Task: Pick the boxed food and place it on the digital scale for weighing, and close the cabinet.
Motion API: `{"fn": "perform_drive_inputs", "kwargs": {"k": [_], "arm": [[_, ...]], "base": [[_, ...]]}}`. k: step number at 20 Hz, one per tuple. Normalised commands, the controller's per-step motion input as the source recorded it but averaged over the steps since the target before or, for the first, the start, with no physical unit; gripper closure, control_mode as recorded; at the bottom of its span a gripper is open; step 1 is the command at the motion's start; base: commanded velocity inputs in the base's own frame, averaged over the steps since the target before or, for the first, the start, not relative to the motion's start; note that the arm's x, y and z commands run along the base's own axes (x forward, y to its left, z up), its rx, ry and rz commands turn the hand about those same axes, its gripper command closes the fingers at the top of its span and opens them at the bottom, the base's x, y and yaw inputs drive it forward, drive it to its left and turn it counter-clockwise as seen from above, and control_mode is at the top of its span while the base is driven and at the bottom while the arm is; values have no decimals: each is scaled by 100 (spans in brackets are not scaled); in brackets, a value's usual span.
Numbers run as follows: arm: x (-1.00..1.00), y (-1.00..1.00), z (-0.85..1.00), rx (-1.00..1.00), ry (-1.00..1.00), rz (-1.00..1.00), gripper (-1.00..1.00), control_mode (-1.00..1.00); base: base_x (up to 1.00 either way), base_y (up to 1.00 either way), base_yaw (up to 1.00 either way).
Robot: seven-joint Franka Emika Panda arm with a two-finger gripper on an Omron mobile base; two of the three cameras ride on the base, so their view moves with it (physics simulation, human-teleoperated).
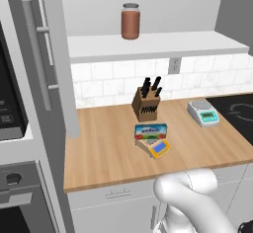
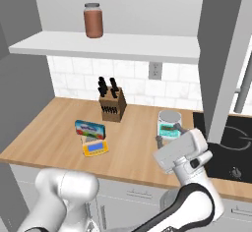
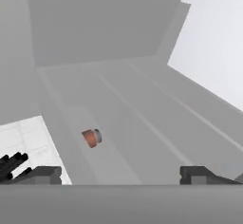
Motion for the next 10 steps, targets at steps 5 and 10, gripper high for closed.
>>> {"fn": "perform_drive_inputs", "kwargs": {"k": [5, 10], "arm": [[-7, -58, 3, 5, -7, -1, -100, -100], [-2, -63, 8, 6, -1, 0, -100, -100]], "base": [[0, 0, 0], [0, 0, 0]]}}
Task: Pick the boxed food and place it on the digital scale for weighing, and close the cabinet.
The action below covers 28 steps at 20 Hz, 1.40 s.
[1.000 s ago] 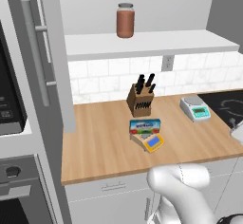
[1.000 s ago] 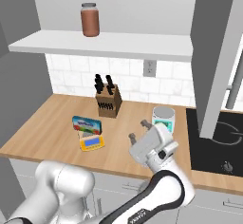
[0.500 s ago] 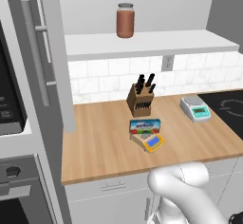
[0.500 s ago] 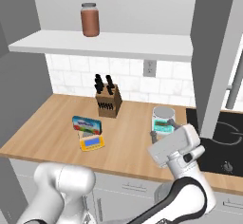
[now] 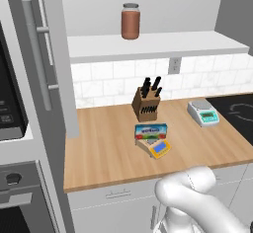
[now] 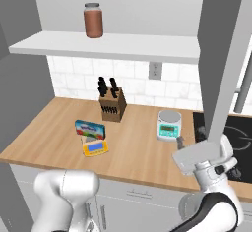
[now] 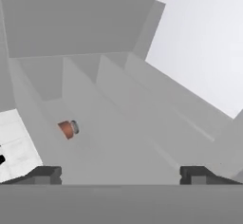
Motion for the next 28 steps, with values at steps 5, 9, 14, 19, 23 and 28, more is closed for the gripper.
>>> {"fn": "perform_drive_inputs", "kwargs": {"k": [5, 9, 14, 19, 23, 28], "arm": [[0, -54, 16, 3, 4, 0, -100, -100], [0, -45, 5, 0, 2, 0, -100, -100], [0, -10, 18, 0, 1, 0, -100, -100], [-9, 0, 59, 0, -11, 0, -100, -100], [-15, -4, 46, 0, -9, 0, -100, -100], [0, -30, 5, 0, -1, 0, -100, -100]], "base": [[0, 0, 0], [0, 0, 0], [0, 0, 0], [0, 0, 0], [0, 0, 0], [0, 0, 0]]}}
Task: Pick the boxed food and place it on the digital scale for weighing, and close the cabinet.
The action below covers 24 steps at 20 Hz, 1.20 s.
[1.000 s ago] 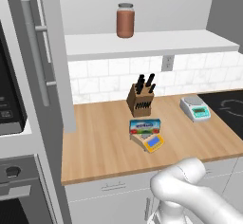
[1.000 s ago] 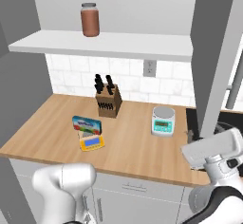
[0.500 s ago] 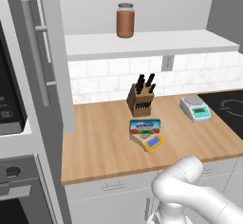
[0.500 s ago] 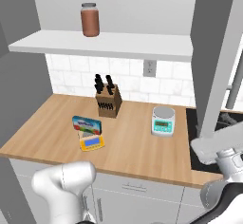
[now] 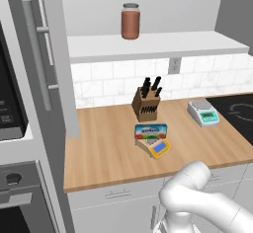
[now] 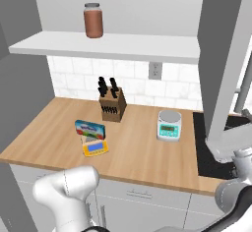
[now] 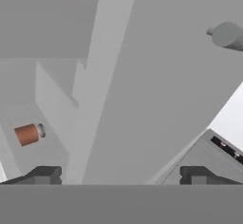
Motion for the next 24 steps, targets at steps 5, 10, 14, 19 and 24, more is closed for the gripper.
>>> {"fn": "perform_drive_inputs", "kwargs": {"k": [5, 10, 14, 19, 24], "arm": [[-43, 5, 82, 0, -15, 0, -100, -100], [-45, 60, 100, -2, -22, 0, -100, -100], [-16, 96, 87, -6, -20, 0, -100, -100], [0, 100, 73, -14, -17, -1, -100, -100], [3, 100, 100, -16, -3, -3, -100, -100]], "base": [[0, 0, 0], [0, 0, 0], [0, 0, 0], [0, 0, 0], [0, 0, 0]]}}
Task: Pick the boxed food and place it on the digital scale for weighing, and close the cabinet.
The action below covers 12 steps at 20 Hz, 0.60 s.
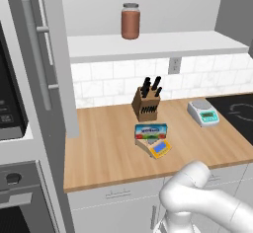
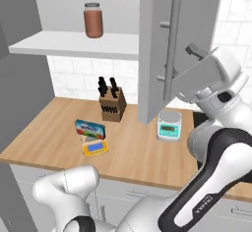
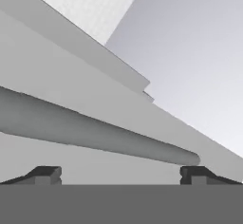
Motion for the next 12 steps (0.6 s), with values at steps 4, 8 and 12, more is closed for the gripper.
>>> {"fn": "perform_drive_inputs", "kwargs": {"k": [4, 8, 12], "arm": [[30, 100, 66, -16, 0, -9, -100, -100], [59, 78, 24, -11, 3, -13, -100, -100], [51, 22, 0, -3, 0, -5, -100, -100]], "base": [[0, 0, 0], [0, 0, 0], [0, 0, 0]]}}
